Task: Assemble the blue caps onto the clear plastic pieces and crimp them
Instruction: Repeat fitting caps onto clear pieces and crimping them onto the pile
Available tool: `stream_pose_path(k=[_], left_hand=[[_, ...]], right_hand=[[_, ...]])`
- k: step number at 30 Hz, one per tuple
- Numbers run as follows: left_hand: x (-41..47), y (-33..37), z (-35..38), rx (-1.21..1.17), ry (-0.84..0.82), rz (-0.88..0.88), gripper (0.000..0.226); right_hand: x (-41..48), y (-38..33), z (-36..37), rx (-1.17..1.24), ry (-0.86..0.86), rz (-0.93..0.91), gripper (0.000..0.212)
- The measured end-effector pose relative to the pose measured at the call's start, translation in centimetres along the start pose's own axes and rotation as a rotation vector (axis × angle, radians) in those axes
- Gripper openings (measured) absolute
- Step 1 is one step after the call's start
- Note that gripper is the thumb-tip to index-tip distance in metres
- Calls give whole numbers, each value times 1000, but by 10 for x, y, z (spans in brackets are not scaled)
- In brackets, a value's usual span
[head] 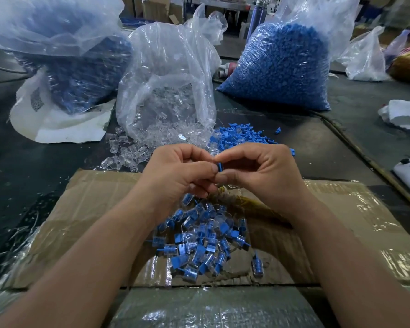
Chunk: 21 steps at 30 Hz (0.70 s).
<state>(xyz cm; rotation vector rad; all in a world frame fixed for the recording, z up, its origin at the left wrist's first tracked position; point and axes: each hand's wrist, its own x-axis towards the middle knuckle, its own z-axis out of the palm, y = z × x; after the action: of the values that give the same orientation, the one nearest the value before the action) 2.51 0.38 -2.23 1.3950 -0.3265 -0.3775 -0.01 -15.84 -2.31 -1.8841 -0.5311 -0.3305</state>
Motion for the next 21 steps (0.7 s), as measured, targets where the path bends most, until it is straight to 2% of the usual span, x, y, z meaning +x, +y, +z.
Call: stream_pose_path(k=[9, 17, 21], left_hand=[[0, 1, 0, -18, -14, -22, 20], [0, 1, 0, -37, -15, -26, 19], [-1, 2, 0, -35, -4, -24, 18]], right_hand=[[0, 4, 0, -32, 5, -15, 34], [0, 0, -2, 5, -1, 14, 27], [0, 0, -1, -6, -3, -2, 31]])
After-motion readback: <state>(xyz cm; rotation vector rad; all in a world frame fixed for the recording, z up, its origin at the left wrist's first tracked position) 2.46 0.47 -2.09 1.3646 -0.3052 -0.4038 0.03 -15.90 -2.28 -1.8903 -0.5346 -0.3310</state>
